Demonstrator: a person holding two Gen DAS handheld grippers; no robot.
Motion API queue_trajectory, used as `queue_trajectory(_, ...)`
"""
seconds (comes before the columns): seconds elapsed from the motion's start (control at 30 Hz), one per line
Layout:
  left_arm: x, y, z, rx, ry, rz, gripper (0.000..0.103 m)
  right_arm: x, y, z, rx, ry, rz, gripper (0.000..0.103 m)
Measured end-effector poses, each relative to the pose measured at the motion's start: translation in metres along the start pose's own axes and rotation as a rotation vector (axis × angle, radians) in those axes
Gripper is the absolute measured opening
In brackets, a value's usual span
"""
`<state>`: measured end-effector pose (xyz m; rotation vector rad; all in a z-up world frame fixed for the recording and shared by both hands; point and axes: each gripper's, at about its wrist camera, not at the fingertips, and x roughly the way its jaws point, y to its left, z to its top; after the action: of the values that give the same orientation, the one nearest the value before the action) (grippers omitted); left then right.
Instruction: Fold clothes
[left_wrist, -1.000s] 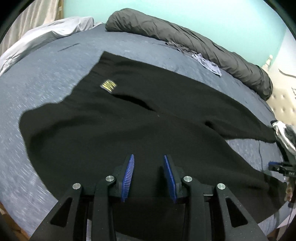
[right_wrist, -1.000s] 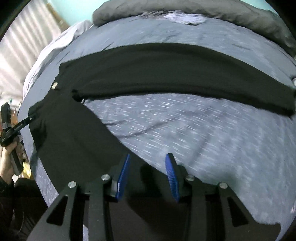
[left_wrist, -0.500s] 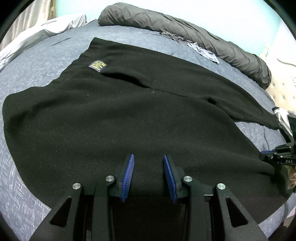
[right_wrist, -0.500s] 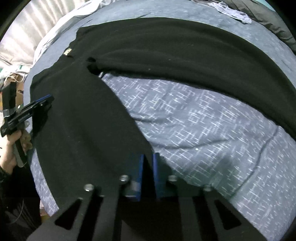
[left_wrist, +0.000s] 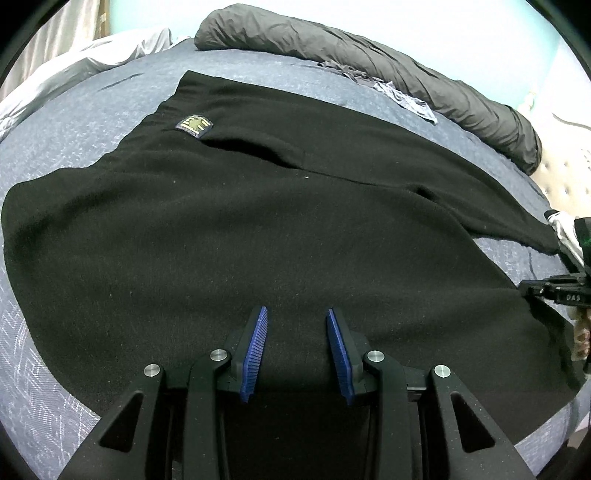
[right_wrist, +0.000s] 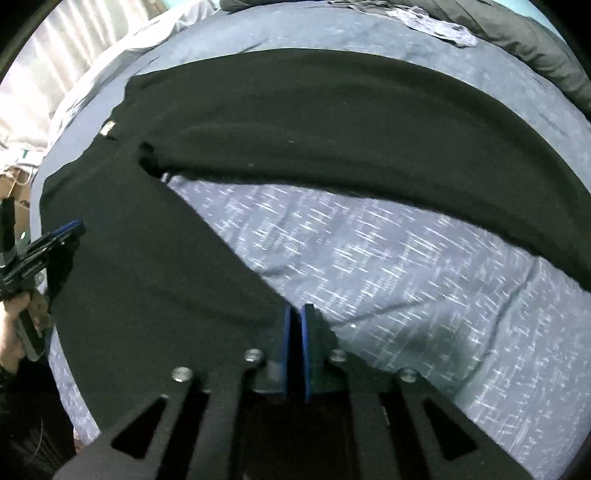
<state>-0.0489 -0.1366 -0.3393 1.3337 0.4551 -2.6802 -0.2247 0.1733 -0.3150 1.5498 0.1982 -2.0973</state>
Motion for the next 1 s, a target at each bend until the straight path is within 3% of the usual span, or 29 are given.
queue_trajectory(0.13, 0.001, 0.002, 0.002, -0.009, 0.005, -0.006, 0.037, -0.024, -0.021, -0.013, 0.041, -0.024, -0.021, 0.019)
queue_trajectory(0.17, 0.001, 0.002, 0.002, -0.009, 0.007, -0.006, 0.037, -0.030, -0.027, -0.019, 0.050, -0.024, -0.012, 0.025)
queue_trajectory(0.2, 0.002, 0.002, 0.002, -0.010, 0.008, -0.005, 0.037, -0.036, -0.033, -0.025, 0.058, -0.024, -0.002, 0.040)
queue_trajectory(0.23, 0.002, 0.001, 0.003, -0.010, 0.008, -0.003, 0.037, -0.042, -0.039, -0.032, 0.066, -0.024, 0.008, 0.045)
queue_trajectory(0.4, 0.002, 0.001, 0.003, -0.013, 0.007, -0.002, 0.037, -0.048, -0.048, -0.053, 0.051, 0.027, 0.003, 0.045)
queue_trajectory(0.5, 0.002, 0.002, 0.003, -0.020, 0.007, -0.007, 0.037, -0.048, -0.055, -0.072, 0.015, 0.041, -0.001, 0.007)
queue_trajectory(0.53, 0.002, 0.002, 0.003, -0.022, 0.007, -0.008, 0.037, -0.048, -0.054, -0.075, -0.006, 0.035, -0.011, 0.004)
queue_trajectory(0.67, 0.002, 0.003, 0.002, -0.020, 0.007, -0.008, 0.037, -0.056, -0.060, -0.077, 0.022, -0.017, -0.045, 0.003)
queue_trajectory(0.77, 0.001, 0.005, 0.002, -0.028, 0.009, -0.016, 0.037, -0.052, -0.063, -0.072, 0.034, 0.013, -0.043, 0.004)
queue_trajectory(0.83, 0.000, 0.005, 0.003, -0.032, 0.011, -0.020, 0.037, -0.053, -0.067, -0.066, 0.077, 0.008, -0.062, 0.010)
queue_trajectory(0.9, 0.000, 0.005, 0.003, -0.030, 0.013, -0.018, 0.038, -0.064, -0.072, -0.057, 0.148, -0.059, -0.060, 0.010)
queue_trajectory(0.97, 0.000, 0.004, 0.004, -0.029, 0.013, -0.017, 0.039, -0.074, -0.070, -0.044, 0.200, -0.144, -0.006, 0.011)
queue_trajectory(1.0, 0.000, 0.004, 0.004, -0.028, 0.013, -0.017, 0.040, -0.075, -0.063, -0.036, 0.205, -0.166, 0.012, 0.017)
